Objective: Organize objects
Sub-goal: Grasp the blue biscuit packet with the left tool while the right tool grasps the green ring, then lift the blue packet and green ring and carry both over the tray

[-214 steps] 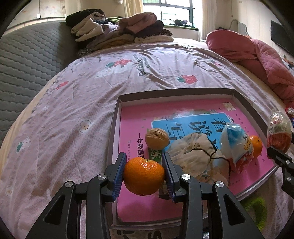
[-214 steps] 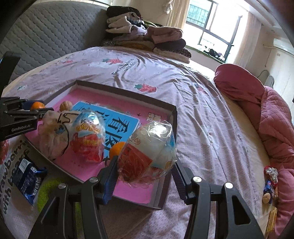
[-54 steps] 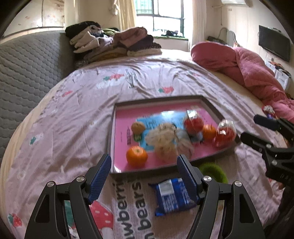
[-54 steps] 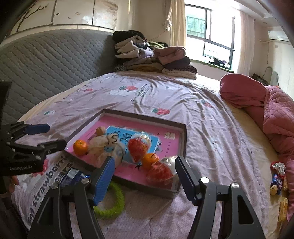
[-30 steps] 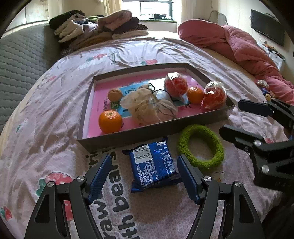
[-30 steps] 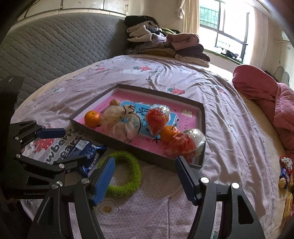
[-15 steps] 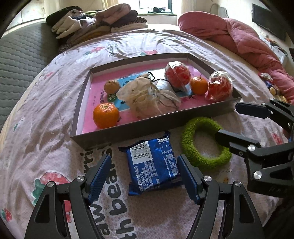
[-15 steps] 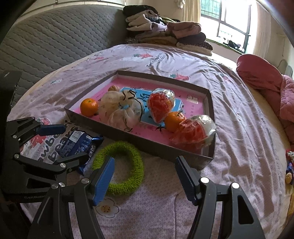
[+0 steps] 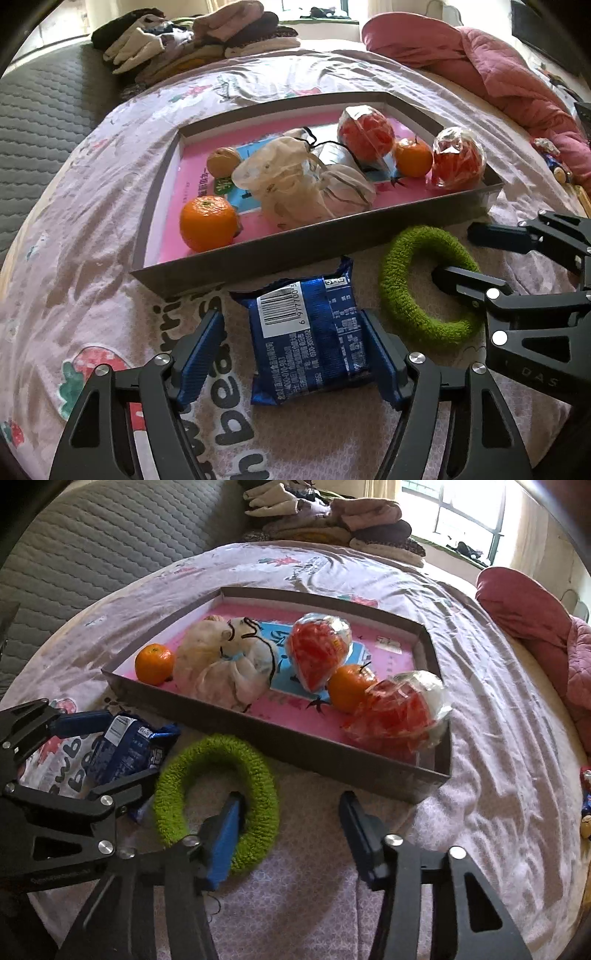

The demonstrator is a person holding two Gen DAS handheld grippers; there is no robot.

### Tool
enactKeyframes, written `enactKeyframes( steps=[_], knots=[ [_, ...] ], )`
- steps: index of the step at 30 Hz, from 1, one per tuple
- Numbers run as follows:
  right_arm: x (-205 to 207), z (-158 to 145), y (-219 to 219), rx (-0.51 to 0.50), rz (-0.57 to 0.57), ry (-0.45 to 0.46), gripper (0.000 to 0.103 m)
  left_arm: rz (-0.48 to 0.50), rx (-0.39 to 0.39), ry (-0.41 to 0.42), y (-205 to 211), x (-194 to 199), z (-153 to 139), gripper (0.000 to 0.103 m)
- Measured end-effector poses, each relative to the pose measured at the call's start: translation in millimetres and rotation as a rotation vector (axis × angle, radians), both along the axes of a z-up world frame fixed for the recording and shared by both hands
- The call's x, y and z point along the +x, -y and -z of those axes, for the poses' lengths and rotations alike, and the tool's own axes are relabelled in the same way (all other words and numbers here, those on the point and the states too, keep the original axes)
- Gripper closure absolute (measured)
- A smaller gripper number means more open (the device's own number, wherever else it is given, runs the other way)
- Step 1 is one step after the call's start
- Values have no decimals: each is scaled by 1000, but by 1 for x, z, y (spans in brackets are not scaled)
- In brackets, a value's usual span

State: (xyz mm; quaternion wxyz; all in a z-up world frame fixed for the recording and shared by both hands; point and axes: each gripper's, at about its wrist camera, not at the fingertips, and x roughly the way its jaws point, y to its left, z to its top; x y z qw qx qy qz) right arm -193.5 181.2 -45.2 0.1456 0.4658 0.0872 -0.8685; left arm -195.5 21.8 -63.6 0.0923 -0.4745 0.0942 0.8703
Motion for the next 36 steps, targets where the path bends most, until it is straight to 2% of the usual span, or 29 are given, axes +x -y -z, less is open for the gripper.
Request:
enactKeyframes(
  steps=[3, 7, 10, 15, 21, 36],
  knots=[
    [1, 0, 1, -16, -4, -1, 68, 22, 33, 12, -1, 0, 1, 48],
    [2, -2, 1, -20, -15, -4, 78, 29, 31, 6, -4, 1, 1, 49],
    [3, -3, 2, -18, -19, -7, 80, 28, 51, 11, -2, 1, -1, 50],
    [3, -6, 2, -25, -18, -12, 86, 38, 41, -1, -3, 4, -4, 50],
    [4, -15, -1, -25, -9, -41, 88, 56, 45, -19, -6, 9, -13, 50],
    [-2, -58, -7, -46, 25, -183, 88, 77, 51, -136, -11, 12, -54, 50]
  ],
)
